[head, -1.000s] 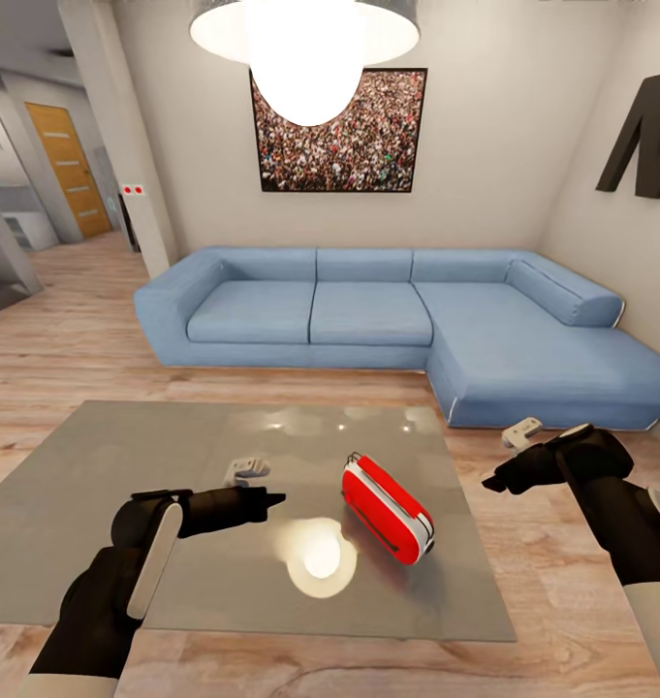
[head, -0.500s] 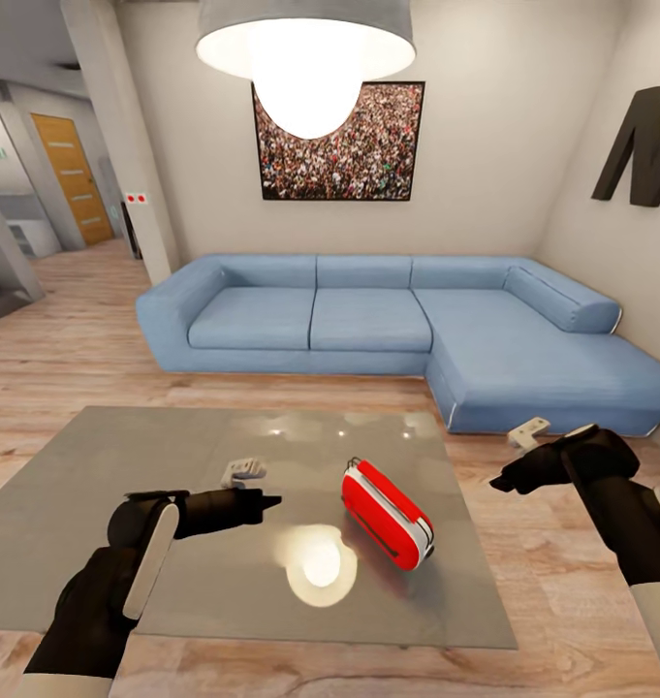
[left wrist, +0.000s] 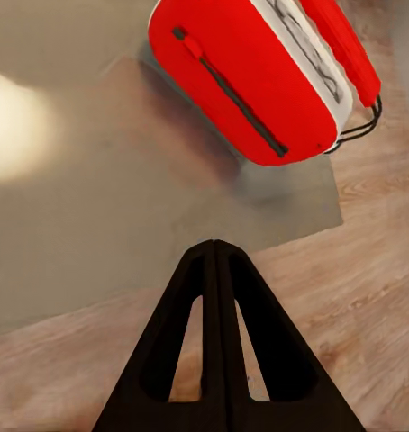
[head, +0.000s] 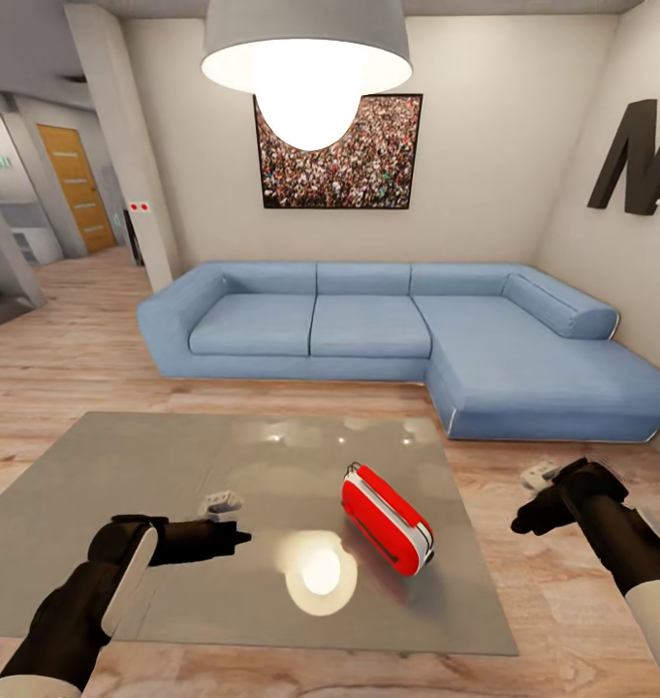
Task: Turn on the radio receiver that's on the table in the living room.
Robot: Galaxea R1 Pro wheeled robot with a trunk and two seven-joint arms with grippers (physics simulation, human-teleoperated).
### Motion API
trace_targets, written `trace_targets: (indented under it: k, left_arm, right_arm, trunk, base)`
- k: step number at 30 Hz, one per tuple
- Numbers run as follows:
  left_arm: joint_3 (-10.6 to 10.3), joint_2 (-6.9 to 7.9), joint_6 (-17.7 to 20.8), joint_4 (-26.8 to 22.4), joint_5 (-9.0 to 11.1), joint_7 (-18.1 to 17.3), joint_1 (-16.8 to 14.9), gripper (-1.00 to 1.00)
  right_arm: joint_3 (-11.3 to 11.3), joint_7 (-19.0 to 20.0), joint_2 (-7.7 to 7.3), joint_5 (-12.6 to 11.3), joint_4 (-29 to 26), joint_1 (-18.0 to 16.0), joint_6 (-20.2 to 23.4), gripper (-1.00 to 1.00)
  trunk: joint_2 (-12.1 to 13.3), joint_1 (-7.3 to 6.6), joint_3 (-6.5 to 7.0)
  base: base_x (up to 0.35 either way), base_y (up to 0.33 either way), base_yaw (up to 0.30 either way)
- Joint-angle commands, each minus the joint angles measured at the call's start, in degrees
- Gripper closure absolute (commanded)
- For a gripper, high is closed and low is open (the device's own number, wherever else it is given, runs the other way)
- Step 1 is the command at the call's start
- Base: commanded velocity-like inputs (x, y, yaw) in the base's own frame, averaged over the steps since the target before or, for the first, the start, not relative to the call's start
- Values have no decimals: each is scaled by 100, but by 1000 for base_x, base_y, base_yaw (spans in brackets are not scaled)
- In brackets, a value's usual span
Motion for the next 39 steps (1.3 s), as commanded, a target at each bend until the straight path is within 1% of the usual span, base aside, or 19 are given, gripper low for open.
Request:
trace_targets:
  k: [1, 2, 5, 6, 9, 12, 14, 19, 21, 22, 24, 25, 28, 30, 32, 34, 35, 38, 39]
  left_arm:
    - [2, 31, -124, 87, 2, -5, -7, 100]
    - [3, 48, -207, 120, 1, -6, -8, 100]
    - [3, 162, -770, 307, 34, -17, 8, 100]
    - [4, 176, -847, 366, 38, -18, 14, 100]
    - [0, 216, -1179, 991, 17, -14, 48, 100]
    - [0, 234, -1815, 1937, -1, -25, 61, 100]
    - [2, 250, -2135, 2338, -4, -32, 63, 100]
    - [-1, 272, -2867, 3613, -3, -17, 65, 100]
    - [-2, 273, -3291, 4247, -11, -16, 65, 100]
    - [-2, 273, -3419, 4404, -12, -17, 65, 100]
    - [-8, 276, -4037, 5168, -15, -18, 65, 100]
    - [-8, 276, -4133, 5296, -16, -17, 65, 100]
    - [-13, 275, -4456, 5799, -16, -1, 65, 100]
    - [-19, 270, -4723, 6212, -27, 17, 65, 100]
    - [-24, 263, -4854, 6366, -78, 30, 65, 100]
    - [-27, 245, -5085, 6664, -417, 56, 65, 100]
    - [-28, 239, -5130, 6735, -519, 63, 65, 100]
    - [-24, 229, -5227, 6880, -677, 127, 65, 100]
    - [-21, 213, -5270, 6969, -733, 218, 65, 100]
  right_arm:
    - [-58, -100, 1, -6, 219, -1, -95, -100]
    - [-109, -154, 1, -7, 332, -1, -153, -100]
    - [-590, -498, 1, -4, 1027, -1, -627, -100]
    - [-663, -558, 0, -3, 1140, -1, -712, -100]
    - [-904, -925, -42, -1, 1880, -1, -1152, -100]
    - [-979, -1336, -258, -25, 2959, -1, -1816, -100]
    - [-1016, -1558, -328, -31, 3519, -1, -2284, -100]
    - [-1082, -2039, -370, -47, 4773, -1, -2950, -100]
    - [-1090, -2169, -379, -51, 5314, -1, -3301, -100]
    - [-1092, -2195, -380, -52, 5442, -1, -3387, -100]
    - [-1097, -2303, -374, -70, 5794, 42, -3701, -100]
    - [-1098, -2317, -368, -88, 5828, 55, -3735, -100]
    - [-1103, -2365, -326, -268, 5917, 136, -3858, -100]
    - [-1105, -2383, -286, -470, 5949, 406, -4051, -100]
    - [-1105, -2386, -219, -534, 5955, 590, -4155, -100]
    - [-1105, -2407, 64, -612, 5960, 1024, -4375, -100]
    - [-1105, -2413, 119, -639, 5960, 1132, -4439, -100]
    - [-1105, -2421, 266, -729, 5961, 1366, -4605, -100]
    - [-1105, -2426, 413, -782, 5961, 1506, -4700, -100]
  trunk:
    - [0, 0, 9]
    - [0, 0, 18]
    - [0, 0, 43]
    - [0, 0, 51]
    - [0, 0, 75]
    - [0, 0, 99]
    - [0, 0, 114]
    - [0, 0, 150]
    - [0, 0, 164]
    - [0, 0, 171]
    - [0, 0, 185]
    - [0, 0, 193]
    - [0, 0, 214]
    - [0, 0, 228]
    - [0, 0, 240]
    - [0, 0, 252]
    - [0, 0, 257]
    - [0, 0, 271]
    - [0, 0, 272]
  base:
    - [0, 0, 0]
    - [0, 0, 0]
    - [0, 0, 0]
    - [0, 0, 0]
    - [0, 0, 0]
    - [0, 0, 0]
    - [0, 0, 0]
    - [0, 0, 0]
    - [0, 0, 0]
    - [0, 0, 0]
    - [0, 0, 0]
    - [0, 0, 0]
    - [0, 0, 0]
    - [0, 0, 0]
    - [0, 0, 0]
    - [0, 0, 0]
    - [0, 0, 0]
    - [0, 0, 0]
    - [0, 0, 0]
